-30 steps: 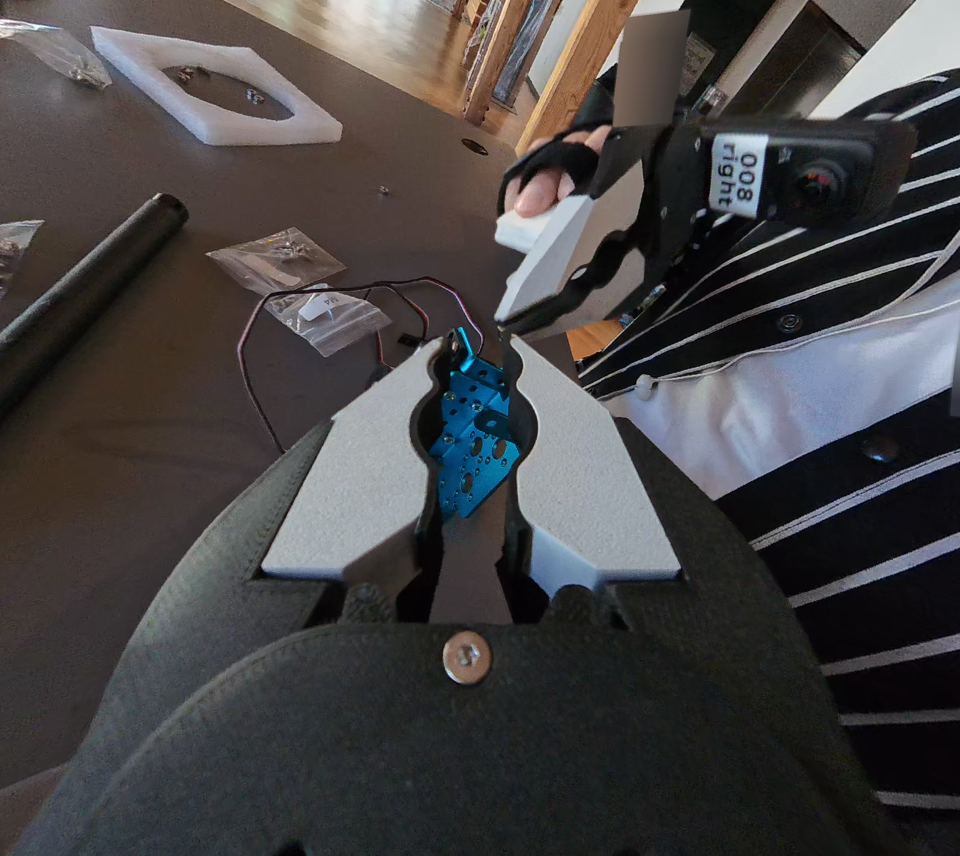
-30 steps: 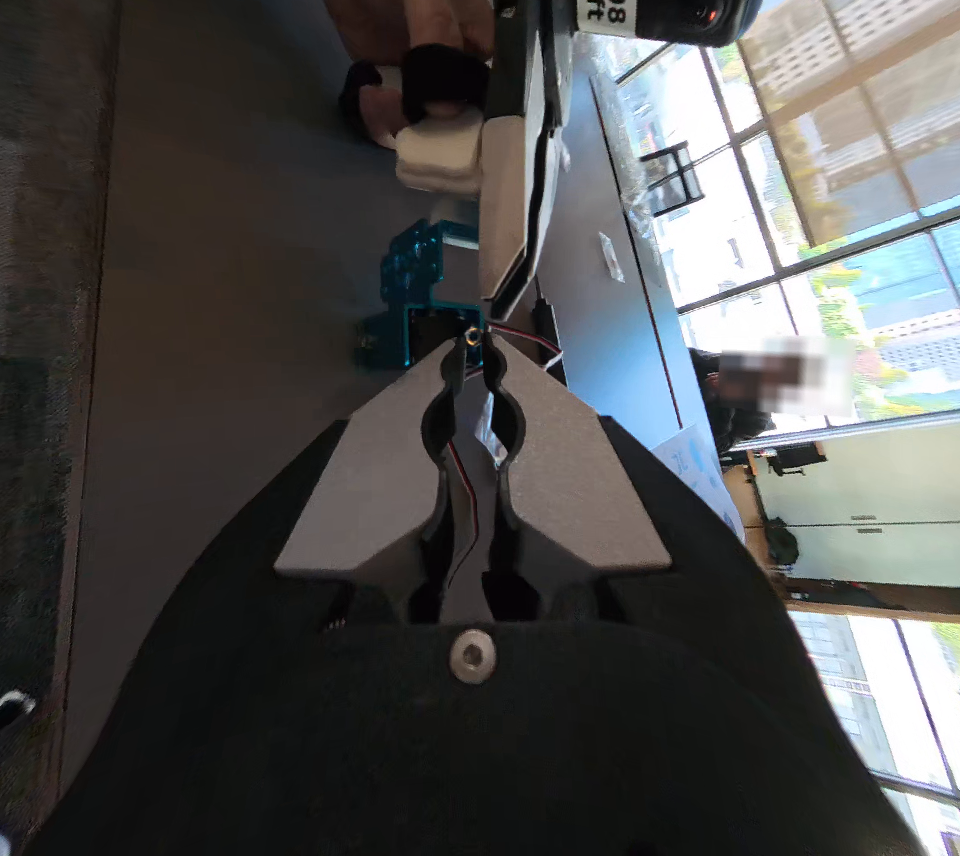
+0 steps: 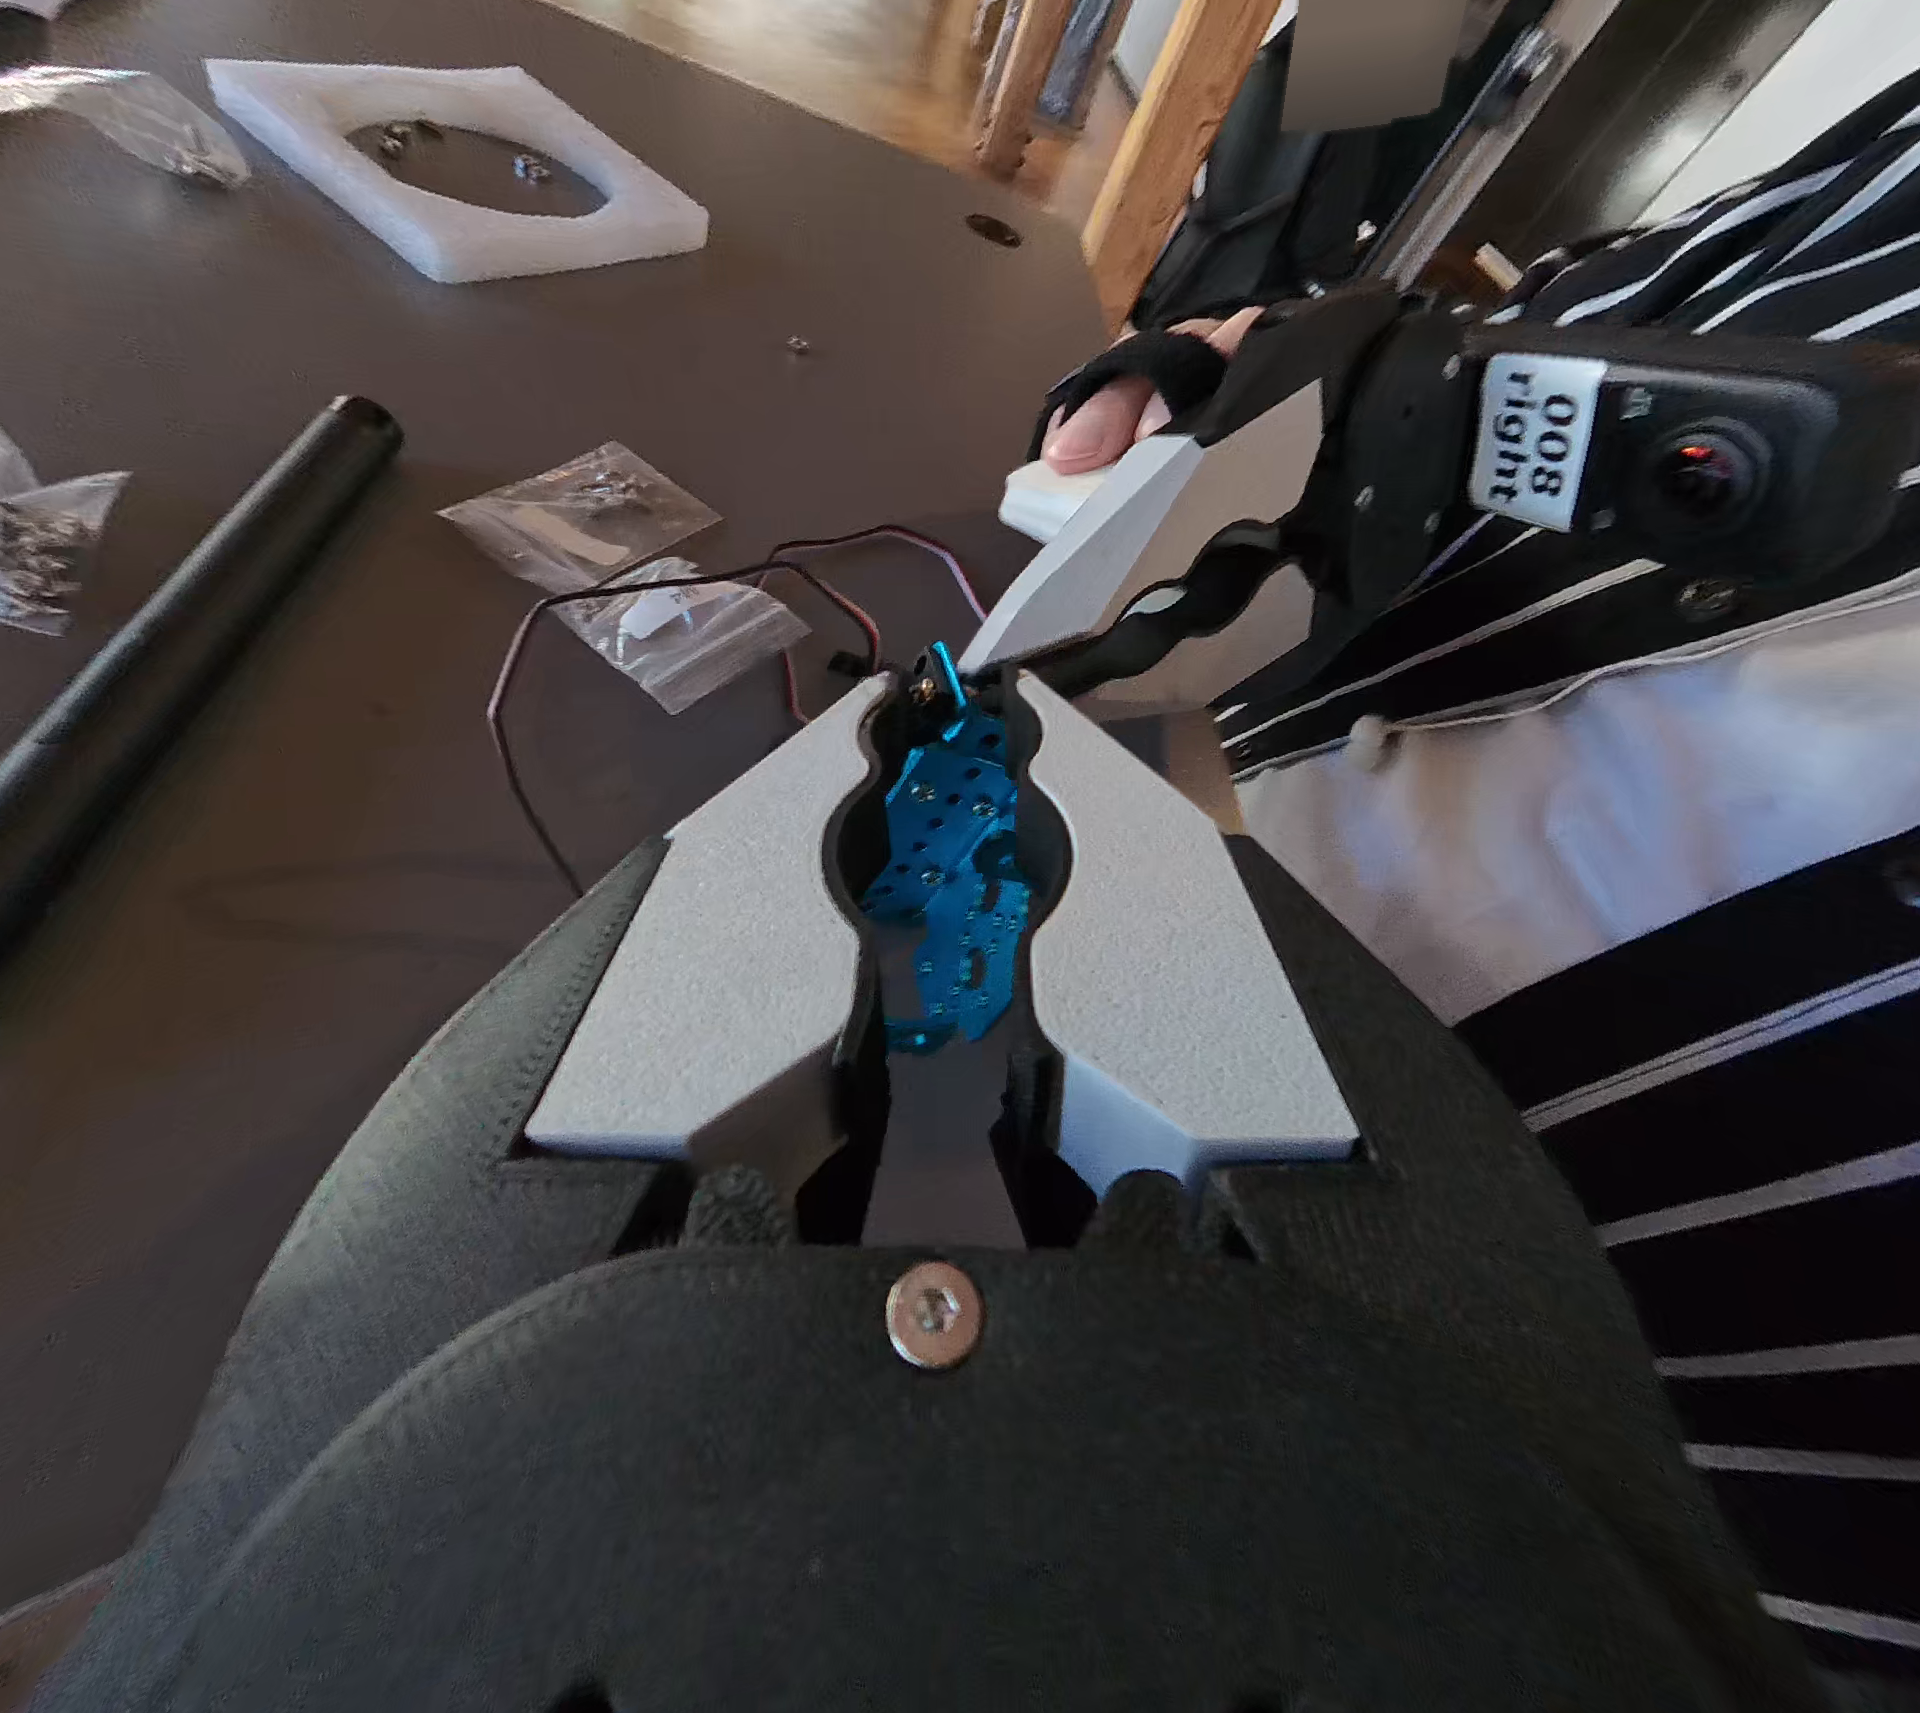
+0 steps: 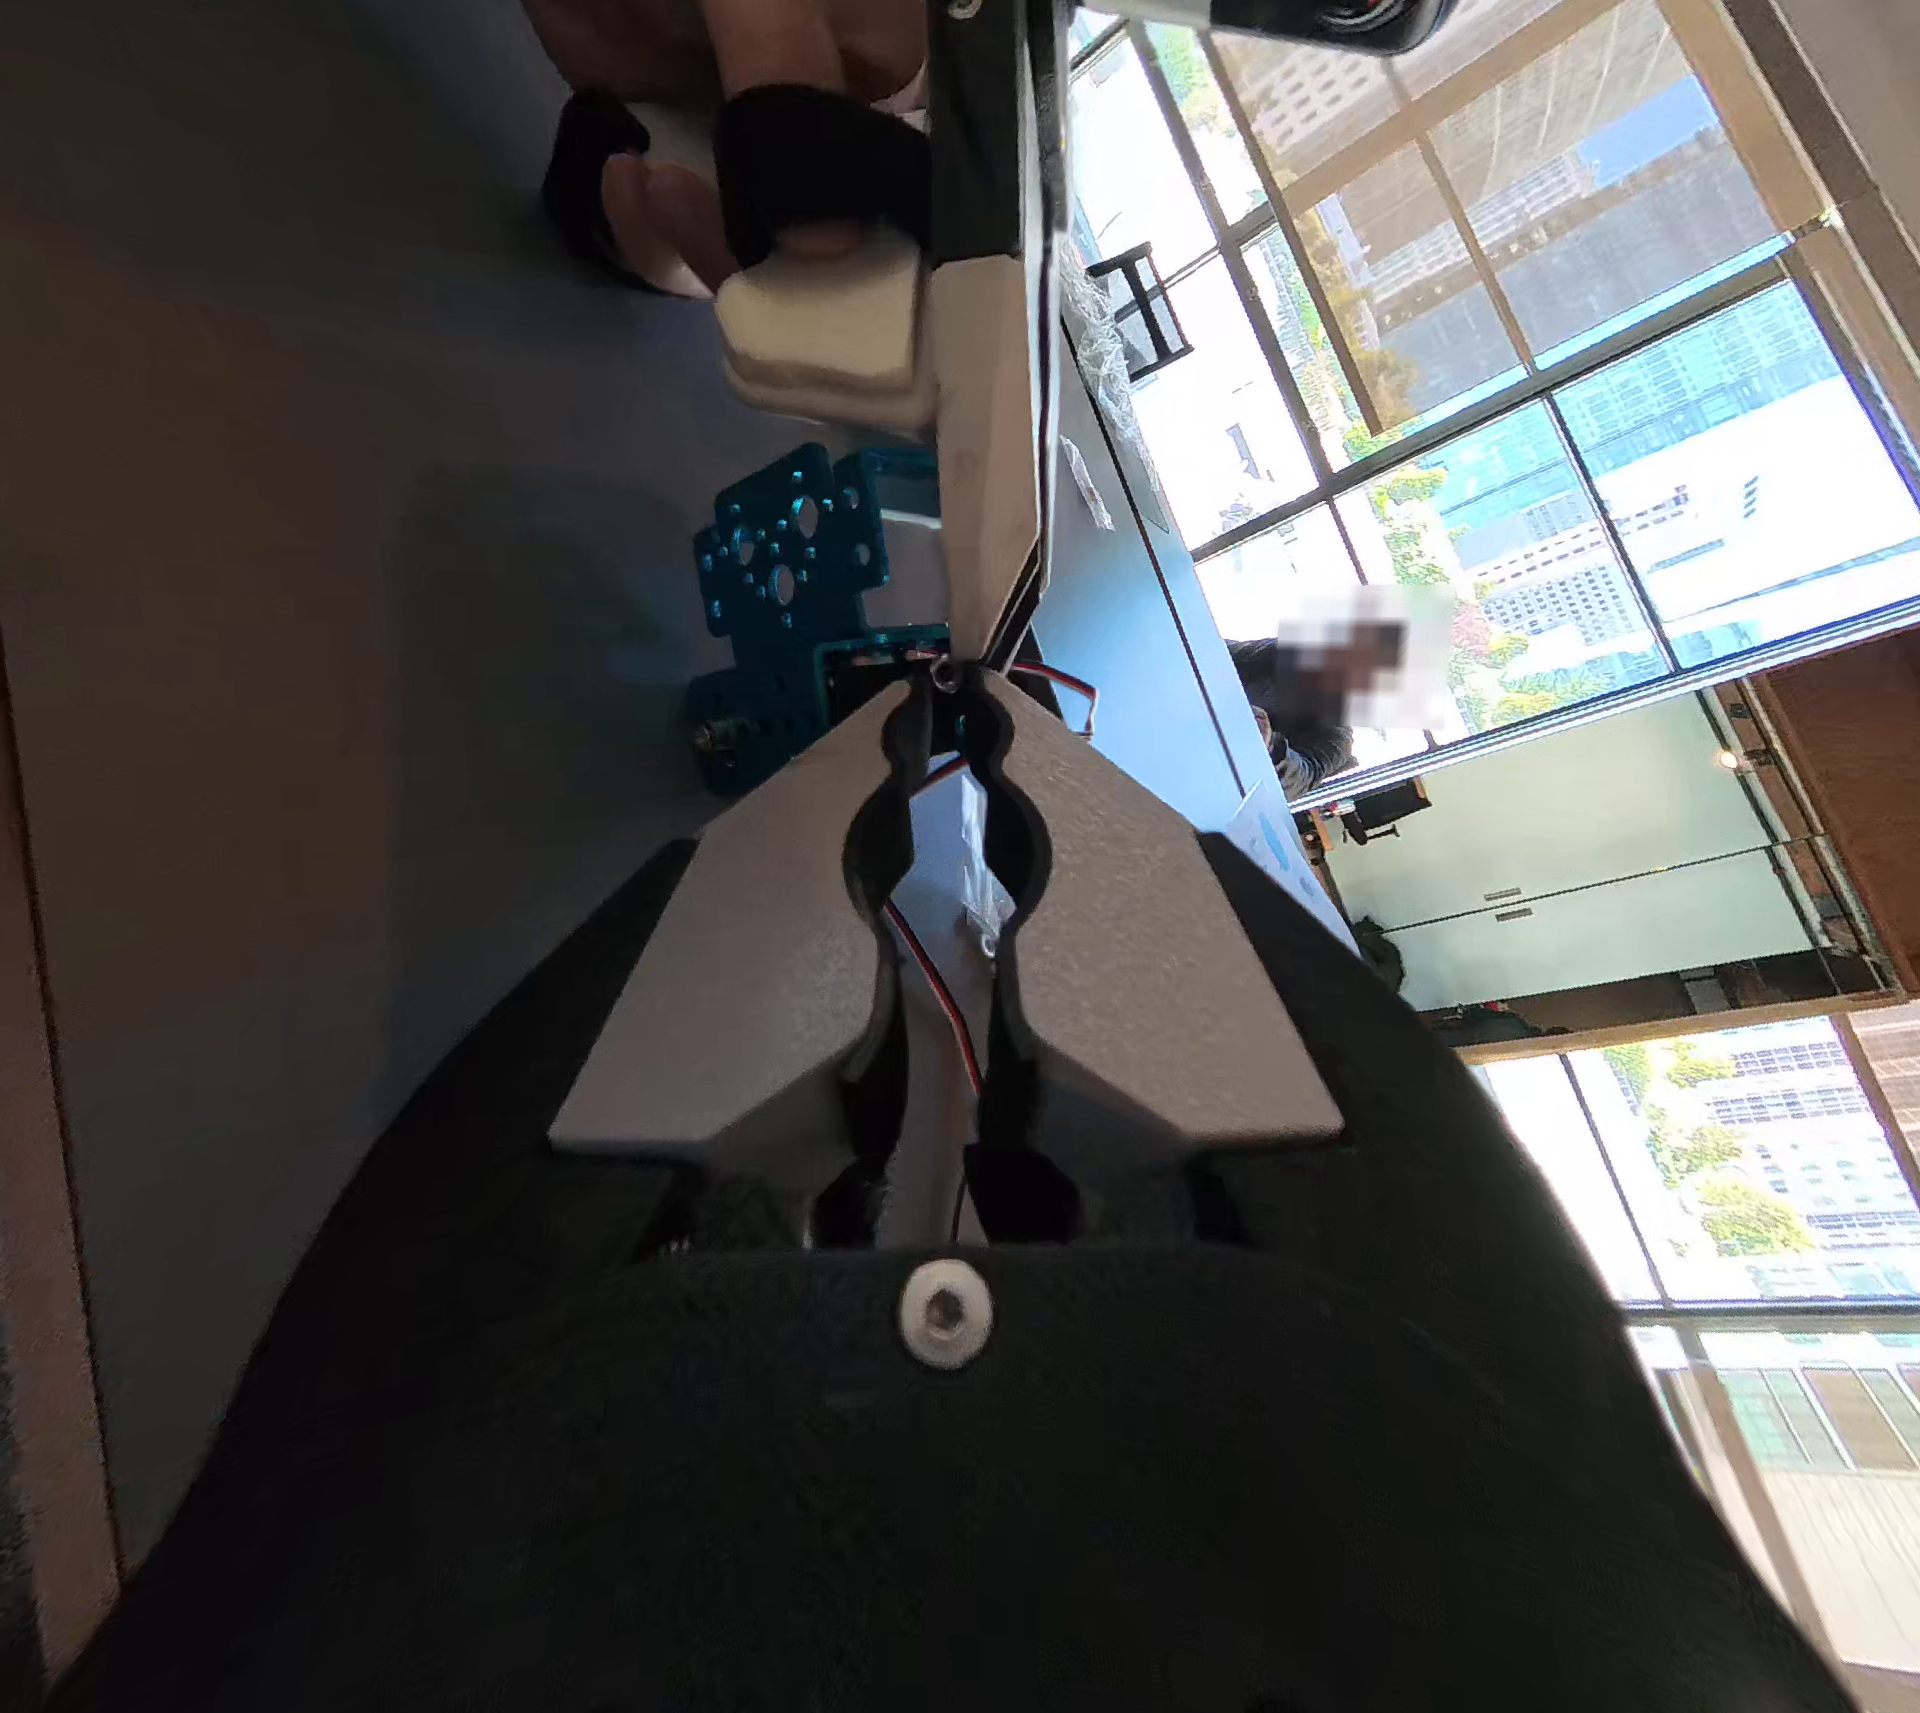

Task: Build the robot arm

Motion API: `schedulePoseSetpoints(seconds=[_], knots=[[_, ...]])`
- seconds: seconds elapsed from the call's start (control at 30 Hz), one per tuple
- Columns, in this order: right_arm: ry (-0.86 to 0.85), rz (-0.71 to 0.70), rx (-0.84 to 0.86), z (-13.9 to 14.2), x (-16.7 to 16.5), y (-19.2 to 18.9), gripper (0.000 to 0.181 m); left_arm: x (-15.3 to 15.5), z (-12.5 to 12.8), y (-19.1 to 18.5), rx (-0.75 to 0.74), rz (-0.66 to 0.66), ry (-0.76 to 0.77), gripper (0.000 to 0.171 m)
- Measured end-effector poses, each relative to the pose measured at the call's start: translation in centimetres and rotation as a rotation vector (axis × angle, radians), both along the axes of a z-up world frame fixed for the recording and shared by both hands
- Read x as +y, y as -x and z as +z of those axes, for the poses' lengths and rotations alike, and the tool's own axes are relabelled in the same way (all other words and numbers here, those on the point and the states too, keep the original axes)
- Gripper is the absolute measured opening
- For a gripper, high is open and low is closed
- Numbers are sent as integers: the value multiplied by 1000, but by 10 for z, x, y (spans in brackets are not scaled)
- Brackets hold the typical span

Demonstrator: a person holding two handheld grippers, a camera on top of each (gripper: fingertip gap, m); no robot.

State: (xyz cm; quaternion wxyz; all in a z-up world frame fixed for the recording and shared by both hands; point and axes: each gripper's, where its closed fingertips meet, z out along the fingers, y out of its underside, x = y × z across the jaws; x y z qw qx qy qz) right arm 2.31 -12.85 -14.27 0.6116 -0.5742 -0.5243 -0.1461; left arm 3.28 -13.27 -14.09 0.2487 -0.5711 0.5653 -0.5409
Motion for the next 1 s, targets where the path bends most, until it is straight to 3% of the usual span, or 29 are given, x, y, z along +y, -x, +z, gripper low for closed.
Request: schedulePoseSetpoints(seconds=[0.7,1.0], knots=[[-13,-22,18,1,1,0,5,2,-2,2,84,-4,-122,9],[-5,-15,38,2,1,0,6,3,-2,2,44,-7,-106,8]])
